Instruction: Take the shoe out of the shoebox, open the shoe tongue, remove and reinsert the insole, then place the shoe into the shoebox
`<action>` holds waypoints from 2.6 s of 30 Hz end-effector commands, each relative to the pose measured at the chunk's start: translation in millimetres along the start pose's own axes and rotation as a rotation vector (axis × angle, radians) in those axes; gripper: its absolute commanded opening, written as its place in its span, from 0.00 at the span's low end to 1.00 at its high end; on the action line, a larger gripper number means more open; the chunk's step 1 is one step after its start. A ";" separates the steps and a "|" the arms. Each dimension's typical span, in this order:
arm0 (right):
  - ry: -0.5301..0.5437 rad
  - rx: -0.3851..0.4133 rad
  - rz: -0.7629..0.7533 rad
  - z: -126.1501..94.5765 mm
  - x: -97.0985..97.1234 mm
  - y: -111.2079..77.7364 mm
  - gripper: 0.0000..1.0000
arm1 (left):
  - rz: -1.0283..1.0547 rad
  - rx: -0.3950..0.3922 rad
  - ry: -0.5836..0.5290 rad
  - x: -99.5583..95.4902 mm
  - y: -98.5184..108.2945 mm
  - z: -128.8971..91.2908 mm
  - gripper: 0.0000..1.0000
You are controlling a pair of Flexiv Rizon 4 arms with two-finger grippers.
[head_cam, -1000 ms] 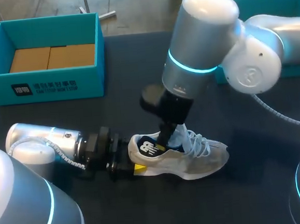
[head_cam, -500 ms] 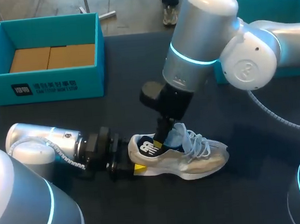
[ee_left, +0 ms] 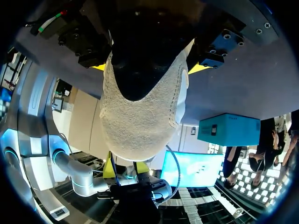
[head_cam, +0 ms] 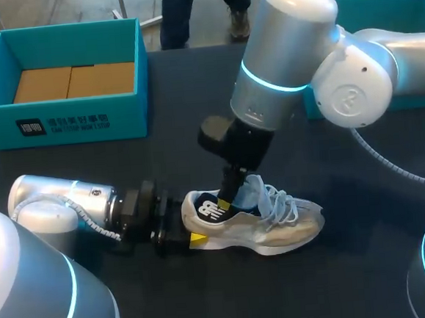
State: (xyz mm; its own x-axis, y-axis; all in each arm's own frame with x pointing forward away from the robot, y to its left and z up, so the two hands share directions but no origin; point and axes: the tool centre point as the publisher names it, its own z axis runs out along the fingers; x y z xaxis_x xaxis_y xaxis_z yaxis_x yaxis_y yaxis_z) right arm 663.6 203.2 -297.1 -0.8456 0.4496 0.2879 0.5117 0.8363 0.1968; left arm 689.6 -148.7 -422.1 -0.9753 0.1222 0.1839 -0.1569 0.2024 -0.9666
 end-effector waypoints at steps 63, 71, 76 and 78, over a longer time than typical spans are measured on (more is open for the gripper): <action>0.170 0.101 0.081 4.0 -13.7 17.9 0.41 | -0.001 0.000 -0.002 -2.2 3.6 0.7 0.00; 0.149 0.132 0.186 13.7 -14.7 13.8 0.39 | -0.001 0.000 -0.002 -2.2 3.6 0.7 0.00; 0.145 0.136 0.230 18.9 -13.7 8.4 0.38 | -0.001 0.000 -0.002 -2.2 3.6 0.7 0.00; 0.145 0.137 0.242 20.3 -13.7 6.8 0.38 | -0.001 0.000 -0.002 -2.2 3.6 0.7 0.00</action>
State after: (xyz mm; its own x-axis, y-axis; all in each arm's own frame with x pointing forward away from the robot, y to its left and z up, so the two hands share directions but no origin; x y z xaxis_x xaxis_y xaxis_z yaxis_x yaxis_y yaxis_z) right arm 677.9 209.3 -315.2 -0.6680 0.5970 0.4442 0.6578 0.7529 -0.0228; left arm 689.6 -148.8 -422.0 -0.9753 0.1223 0.1840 -0.1570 0.2023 -0.9667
